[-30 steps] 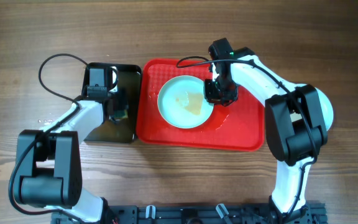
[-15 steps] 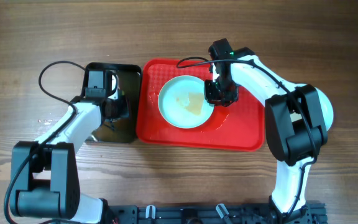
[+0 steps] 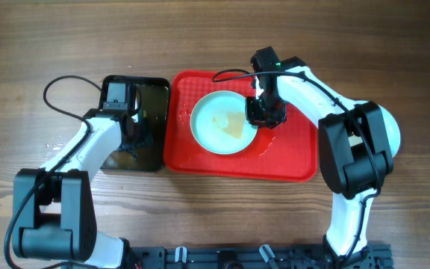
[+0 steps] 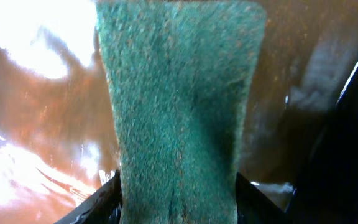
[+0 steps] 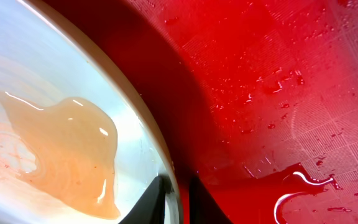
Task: Clean dirty plates on tray and stack at the side
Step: 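Dip the sponge back into the black water tray with the left gripper, then lift the last plate with the right gripper and stack it on the others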
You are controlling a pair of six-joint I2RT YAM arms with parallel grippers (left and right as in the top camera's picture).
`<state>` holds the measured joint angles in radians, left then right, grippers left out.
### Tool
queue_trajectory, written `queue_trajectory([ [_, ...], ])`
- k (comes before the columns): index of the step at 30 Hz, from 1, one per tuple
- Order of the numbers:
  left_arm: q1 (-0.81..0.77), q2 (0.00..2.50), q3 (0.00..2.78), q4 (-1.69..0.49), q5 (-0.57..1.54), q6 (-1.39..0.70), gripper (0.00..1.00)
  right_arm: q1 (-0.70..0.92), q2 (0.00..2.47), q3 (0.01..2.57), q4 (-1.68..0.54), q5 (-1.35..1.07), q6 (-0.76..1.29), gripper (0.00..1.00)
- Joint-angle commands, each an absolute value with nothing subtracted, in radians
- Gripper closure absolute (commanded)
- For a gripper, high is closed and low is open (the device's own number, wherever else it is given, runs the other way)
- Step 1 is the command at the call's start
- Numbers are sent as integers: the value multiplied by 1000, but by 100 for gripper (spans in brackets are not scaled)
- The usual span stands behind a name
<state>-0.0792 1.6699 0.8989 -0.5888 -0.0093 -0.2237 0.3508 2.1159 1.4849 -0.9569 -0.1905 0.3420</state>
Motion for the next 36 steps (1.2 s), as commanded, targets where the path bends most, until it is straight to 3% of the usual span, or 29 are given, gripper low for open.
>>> queue_trajectory([
  [1,-76,1666,899,-617,10,-248,52,350,2136,1467,-961,-164,340,85],
  [3,-76,1668,896,-626,10,-248,71,350,2136,1467,-962,-164,340,85],
  [4,-76,1668,896,-625,10,-247,96,350,2136,1467,-962,-164,340,85],
  [11,-76,1667,960,-601,-192,-247,95,350,2136,1467,-950,-165,342,85],
  [13,-76,1641,1029,-669,-101,-247,60,350,2136,1467,-936,-165,345,83],
  [15,-76,1619,1032,-711,-8,-248,50,350,2136,1467,-916,-182,345,70],
  [16,-76,1618,1032,-746,39,-248,47,350,2136,1467,-895,-184,345,70],
  [19,-76,1618,1031,-823,78,-247,36,350,2136,1467,-878,-228,343,96],
  [25,-76,1618,1031,-828,78,-247,31,349,2030,1467,-925,-228,317,96],
  [36,-76,1618,1031,-825,78,-247,23,373,1707,1467,-1113,329,412,95],
])
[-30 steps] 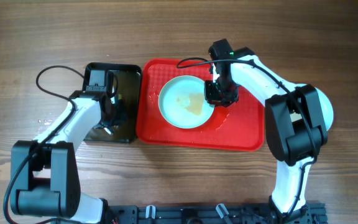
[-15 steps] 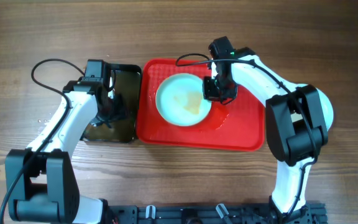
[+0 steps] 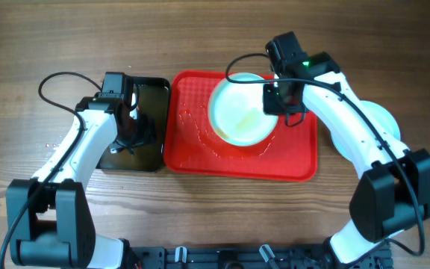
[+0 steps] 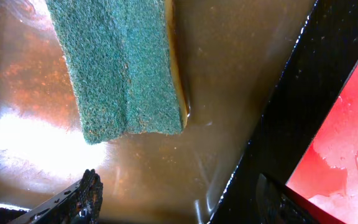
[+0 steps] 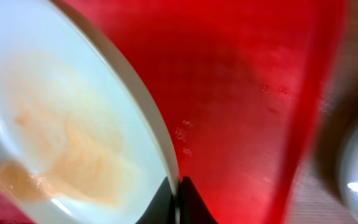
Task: Clean dirty plates on tray and stack at the side
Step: 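Lift the last plate with the right gripper and stack it on the others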
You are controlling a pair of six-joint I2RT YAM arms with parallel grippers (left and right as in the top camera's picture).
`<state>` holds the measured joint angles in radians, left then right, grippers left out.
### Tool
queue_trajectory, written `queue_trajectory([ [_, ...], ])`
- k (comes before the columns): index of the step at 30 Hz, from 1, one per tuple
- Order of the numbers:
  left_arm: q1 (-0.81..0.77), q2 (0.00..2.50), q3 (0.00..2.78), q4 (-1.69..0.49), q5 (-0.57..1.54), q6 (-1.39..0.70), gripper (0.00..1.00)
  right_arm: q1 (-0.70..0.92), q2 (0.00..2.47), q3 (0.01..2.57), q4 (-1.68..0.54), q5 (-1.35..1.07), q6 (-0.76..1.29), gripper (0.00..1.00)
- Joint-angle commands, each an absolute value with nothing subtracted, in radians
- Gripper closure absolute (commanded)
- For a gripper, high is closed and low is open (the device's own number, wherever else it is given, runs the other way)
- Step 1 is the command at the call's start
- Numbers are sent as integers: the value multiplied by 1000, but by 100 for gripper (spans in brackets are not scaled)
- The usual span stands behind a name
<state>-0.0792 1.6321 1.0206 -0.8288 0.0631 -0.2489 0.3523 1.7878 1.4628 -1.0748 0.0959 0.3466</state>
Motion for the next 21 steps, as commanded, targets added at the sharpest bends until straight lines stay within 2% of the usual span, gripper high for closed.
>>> queue_trajectory([
  [1,-76,1618,1031,-822,78,-247,23,391,1687,1467,-1131,401,435,95],
  [4,-76,1618,1031,-820,78,-247,23,512,1657,1467,-1192,657,551,95],
  [9,-76,1618,1031,-820,78,-247,23,718,1657,1467,-1179,878,568,95],
  [16,-76,1618,1031,-819,78,-248,22,817,1657,1467,-1163,1073,486,96],
  [18,-76,1618,1031,-819,78,-247,22,820,1657,1467,-1124,1105,395,96],
  [21,-76,1618,1031,-819,78,-247,22,820,1657,1467,-953,1126,58,96],
])
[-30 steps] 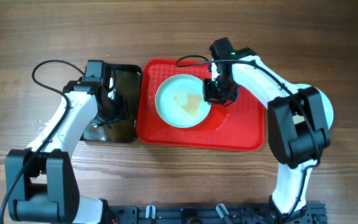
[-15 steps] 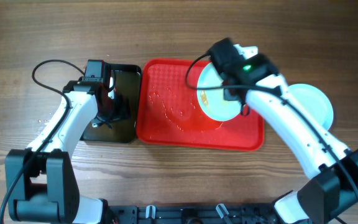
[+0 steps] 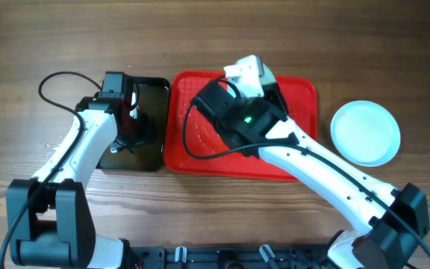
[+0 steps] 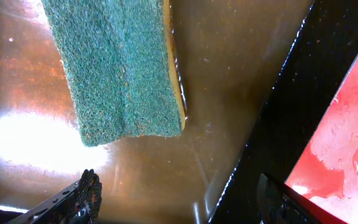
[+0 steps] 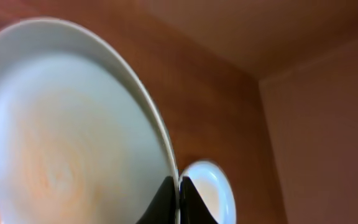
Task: Clean dirty plates on tray and stack at the side
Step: 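Lift the last plate with the right gripper and stack it on the others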
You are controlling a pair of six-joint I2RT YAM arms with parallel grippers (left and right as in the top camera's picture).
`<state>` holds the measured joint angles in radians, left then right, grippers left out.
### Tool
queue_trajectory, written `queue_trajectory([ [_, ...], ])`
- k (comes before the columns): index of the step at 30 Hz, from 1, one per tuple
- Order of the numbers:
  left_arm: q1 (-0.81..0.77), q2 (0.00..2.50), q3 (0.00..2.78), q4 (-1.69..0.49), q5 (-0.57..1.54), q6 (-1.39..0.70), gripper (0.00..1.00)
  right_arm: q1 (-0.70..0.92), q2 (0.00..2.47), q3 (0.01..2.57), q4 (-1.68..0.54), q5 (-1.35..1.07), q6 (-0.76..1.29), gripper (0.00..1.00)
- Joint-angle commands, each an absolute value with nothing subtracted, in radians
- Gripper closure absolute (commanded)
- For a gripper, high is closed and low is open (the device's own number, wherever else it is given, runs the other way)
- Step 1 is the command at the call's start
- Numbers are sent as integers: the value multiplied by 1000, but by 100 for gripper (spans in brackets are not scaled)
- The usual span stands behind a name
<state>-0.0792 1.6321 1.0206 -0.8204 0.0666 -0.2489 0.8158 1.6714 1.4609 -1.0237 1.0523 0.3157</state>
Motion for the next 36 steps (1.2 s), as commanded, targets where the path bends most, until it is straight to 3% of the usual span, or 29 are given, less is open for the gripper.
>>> queue_trajectory([
  [1,-76,1618,1031,-819,78,-247,22,820,1657,1467,-876,1146,-54,96],
  [3,-76,1618,1031,-819,78,-247,22,820,1657,1467,-755,1157,-193,96],
  [5,-76,1618,1031,-819,78,-247,22,820,1657,1467,-730,1150,-153,96],
  [7,-76,1618,1031,-820,78,-247,22,814,1657,1467,-754,1082,-50,96],
  [11,-76,1618,1031,-820,78,-247,23,720,1657,1467,-881,690,262,96],
  [17,-76,1618,1031,-820,78,-247,23,321,1657,1467,-1036,214,690,96],
  [20,-76,1618,1031,-820,78,-247,23,47,1657,1467,-1065,12,682,96],
  [27,-76,1618,1031,-820,78,-247,23,-416,1657,1339,-1088,-26,547,96],
  [32,-76,1618,1031,-820,78,-247,23,-554,1657,1184,-1005,-56,496,96],
  [36,-76,1618,1031,-820,78,-247,23,-559,1657,1169,-1011,-45,487,96],
])
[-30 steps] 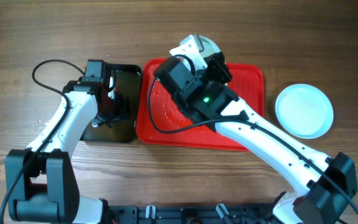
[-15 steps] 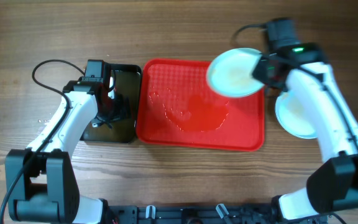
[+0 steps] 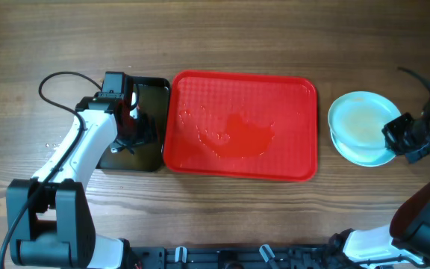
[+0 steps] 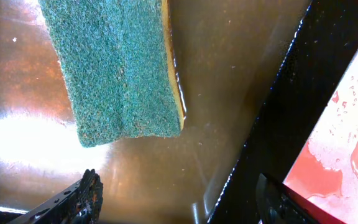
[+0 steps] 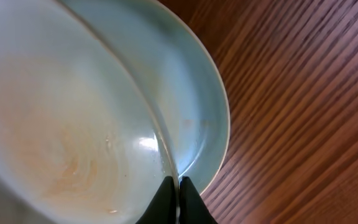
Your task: Clean dirty plates on tray and stack at the side
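A pale plate (image 5: pixel 61 124) with a faint orange smear is over a second pale plate (image 5: pixel 194 93), tilted; whether they touch I cannot tell. My right gripper (image 5: pixel 178 198) is shut on its rim. From overhead both plates (image 3: pixel 358 125) show on the wood right of the red tray (image 3: pixel 290 161), with the right gripper (image 3: pixel 404 139) at their right edge. A wet film lies on the tray and no plate is on it. My left gripper (image 4: pixel 179 202) hangs open over the black basin (image 3: pixel 152 153), above the green sponge (image 4: pixel 114 68).
The basin holds brown water (image 4: pixel 229 74) in which the sponge lies. Its black wall (image 4: pixel 303 106) separates it from the tray corner (image 4: pixel 353 155). Wooden table (image 5: pixel 291 124) surrounds the plates. A black cable (image 3: pixel 58 93) loops at the far left.
The right gripper held the smeared plate high over the tray; now it holds it down over the other plate right of the tray. The left arm has not moved.
At first the right gripper gripped the rim of a sauce-covered plate lying on the tray, and the left gripper was low on the sponge. Then the plate was tilted up over the tray and the left gripper open above the sponge. Then the plate was high, and now beside the tray.
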You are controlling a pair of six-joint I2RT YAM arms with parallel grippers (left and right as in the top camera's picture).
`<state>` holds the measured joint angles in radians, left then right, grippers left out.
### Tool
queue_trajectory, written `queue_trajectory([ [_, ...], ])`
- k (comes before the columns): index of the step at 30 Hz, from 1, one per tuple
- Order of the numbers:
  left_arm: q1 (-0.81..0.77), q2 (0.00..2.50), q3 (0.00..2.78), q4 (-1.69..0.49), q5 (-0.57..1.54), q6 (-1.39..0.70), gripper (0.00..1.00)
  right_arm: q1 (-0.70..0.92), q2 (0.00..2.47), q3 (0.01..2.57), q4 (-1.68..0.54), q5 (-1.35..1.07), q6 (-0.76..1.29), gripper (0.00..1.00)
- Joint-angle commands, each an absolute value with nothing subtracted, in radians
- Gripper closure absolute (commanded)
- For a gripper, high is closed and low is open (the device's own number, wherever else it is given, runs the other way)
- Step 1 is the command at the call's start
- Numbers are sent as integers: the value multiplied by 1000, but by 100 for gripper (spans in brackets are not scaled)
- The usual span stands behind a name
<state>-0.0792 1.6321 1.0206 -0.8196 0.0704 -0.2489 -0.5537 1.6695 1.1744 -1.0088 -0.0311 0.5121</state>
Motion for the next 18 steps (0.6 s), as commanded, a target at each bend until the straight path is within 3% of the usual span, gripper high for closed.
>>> queue_trajectory([
  [1,-76,1618,1031,-820,78,-248,23,-559,1657,1169,-1015,-45,470,96],
  [3,-76,1618,1031,-820,78,-247,23,-559,1657,1169,-1034,-28,470,96],
  [6,-76,1618,1031,-820,78,-247,23,-559,1657,1169,-1048,-23,439,74],
  [9,-76,1618,1031,-820,78,-247,21,-558,1657,1169,-1056,-45,403,63],
  [11,-76,1618,1031,-820,78,-247,19,-556,1656,1169,-1034,-205,242,56],
  [13,-76,1618,1032,-820,78,-247,18,-537,1645,1169,-1012,-321,125,35],
  [14,-76,1617,1033,-819,77,-247,15,-511,1631,1169,-1001,-366,72,13],
  [15,-76,1611,1037,-819,68,-247,8,-484,1614,1169,-990,-379,44,1],
  [16,-76,1594,1048,-818,46,-247,1,-431,1581,1169,-970,-377,25,1],
  [18,-76,1550,1074,-797,33,-239,0,-326,1517,1169,-916,-374,27,0],
])
